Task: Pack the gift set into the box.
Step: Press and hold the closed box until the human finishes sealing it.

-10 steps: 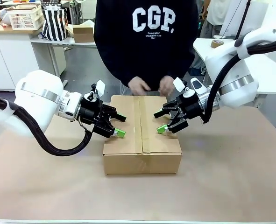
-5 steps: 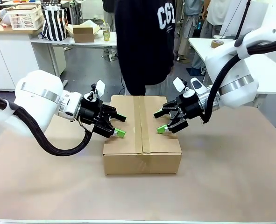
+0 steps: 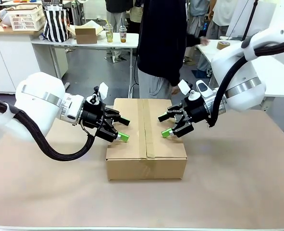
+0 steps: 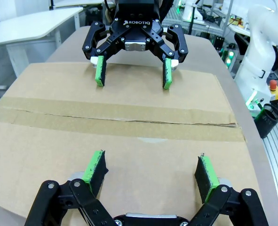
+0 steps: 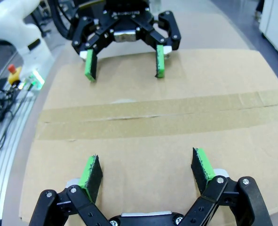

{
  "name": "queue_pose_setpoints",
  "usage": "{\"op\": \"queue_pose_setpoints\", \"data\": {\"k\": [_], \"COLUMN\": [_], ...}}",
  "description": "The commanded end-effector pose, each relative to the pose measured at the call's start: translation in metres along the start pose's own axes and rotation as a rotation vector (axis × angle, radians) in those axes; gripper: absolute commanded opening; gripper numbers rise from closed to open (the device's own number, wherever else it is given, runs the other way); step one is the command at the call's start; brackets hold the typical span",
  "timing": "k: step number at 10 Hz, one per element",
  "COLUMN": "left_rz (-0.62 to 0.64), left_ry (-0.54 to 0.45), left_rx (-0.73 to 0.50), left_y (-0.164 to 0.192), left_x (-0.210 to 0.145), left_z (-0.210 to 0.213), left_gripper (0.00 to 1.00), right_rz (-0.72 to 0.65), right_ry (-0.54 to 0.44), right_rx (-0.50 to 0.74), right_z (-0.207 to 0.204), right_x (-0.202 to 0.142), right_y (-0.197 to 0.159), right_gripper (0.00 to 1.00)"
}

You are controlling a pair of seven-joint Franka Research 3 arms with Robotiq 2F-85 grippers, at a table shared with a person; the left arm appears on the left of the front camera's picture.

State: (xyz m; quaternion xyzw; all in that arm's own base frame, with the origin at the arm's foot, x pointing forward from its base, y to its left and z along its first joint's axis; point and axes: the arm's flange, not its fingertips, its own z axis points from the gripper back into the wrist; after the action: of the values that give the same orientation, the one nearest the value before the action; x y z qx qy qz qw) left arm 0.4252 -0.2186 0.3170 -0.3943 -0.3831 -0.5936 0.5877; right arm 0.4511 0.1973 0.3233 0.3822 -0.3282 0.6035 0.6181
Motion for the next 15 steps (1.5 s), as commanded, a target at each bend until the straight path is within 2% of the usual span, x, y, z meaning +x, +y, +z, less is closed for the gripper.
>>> {"op": "queue_pose_setpoints", "data": {"k": [1, 15], "left_rz": [0.006, 0.006], "left_ry": [0.001, 0.001], "left_rx": [-0.001, -0.001], "left_y": [-0.0007, -0.0007], "left_x": [-0.0026, -0.0026], "left_z": [0.0001, 0.0001], "left_gripper": [1.00, 1.00], "right_rz": [0.000, 0.000], "right_ry": [0.002, 0.002], "right_rx": [-0.001, -0.001], "right_z": [-0.0005, -0.0005], "right_x": [-0.0006, -0.0006], "right_y": [0.0006, 0.0006], "right_gripper": [1.00, 1.00]}}
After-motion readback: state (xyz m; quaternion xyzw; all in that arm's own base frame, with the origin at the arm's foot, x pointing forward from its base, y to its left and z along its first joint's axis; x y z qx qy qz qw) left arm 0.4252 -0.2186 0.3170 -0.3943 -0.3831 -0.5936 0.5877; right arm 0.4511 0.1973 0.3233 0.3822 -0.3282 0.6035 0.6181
